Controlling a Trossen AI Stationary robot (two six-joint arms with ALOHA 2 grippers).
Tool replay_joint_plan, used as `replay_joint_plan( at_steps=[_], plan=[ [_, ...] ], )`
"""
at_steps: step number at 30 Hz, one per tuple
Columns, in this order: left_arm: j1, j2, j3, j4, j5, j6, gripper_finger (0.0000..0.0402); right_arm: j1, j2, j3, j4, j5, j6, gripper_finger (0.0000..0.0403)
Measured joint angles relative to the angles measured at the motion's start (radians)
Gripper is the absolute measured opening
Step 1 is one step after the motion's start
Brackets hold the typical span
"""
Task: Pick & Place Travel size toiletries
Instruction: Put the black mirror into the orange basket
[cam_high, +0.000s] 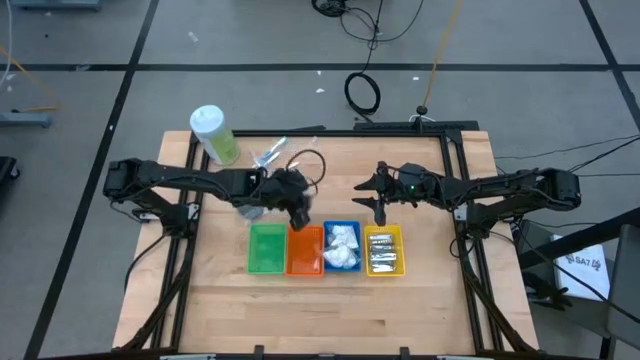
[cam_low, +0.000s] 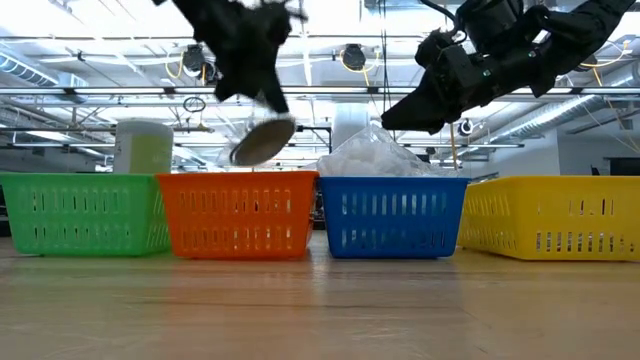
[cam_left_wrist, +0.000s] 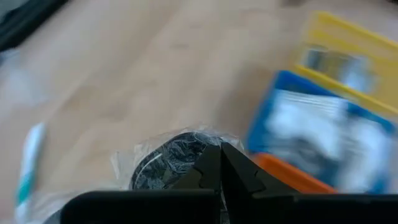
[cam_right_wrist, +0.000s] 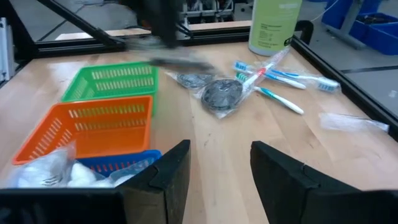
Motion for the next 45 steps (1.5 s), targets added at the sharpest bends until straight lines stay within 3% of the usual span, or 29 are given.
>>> replay_joint_plan(
  at_steps=[7, 11, 20, 25, 33, 45],
  plan=[
    [-0.108, 0.0, 0.023, 0.063, 0.207, 0.166, 0.0002, 0.0, 0.0, 0.0, 0.002, -0.003, 0.0, 0.0155],
    [-0.171, 0.0, 0.023, 0.123, 0.272, 0.243, 0.0001, 0.0, 0.0, 0.0, 0.002, -0.003, 0.007, 0.0155],
    [-0.242, 0.0, -0.032, 0.139, 0.28, 0.231, 0.0001, 0.0, -0.063, -0.001, 0.002, -0.017, 0.023, 0.0155],
    [-0.228, 0.001, -0.12, 0.221, 0.286, 0.199, 0.0001, 0.003, -0.166, -0.001, -0.006, -0.138, 0.035, 0.0155],
    [-0.196, 0.001, -0.211, 0.317, 0.369, 0.274, 0.0002, 0.021, -0.236, -0.061, 0.009, -0.138, 0.042, 0.0155],
    [-0.192, 0.001, -0.213, 0.328, 0.36, 0.208, 0.0059, 0.022, -0.312, -0.115, 0.071, -0.139, 0.06, 0.0155]
  ],
)
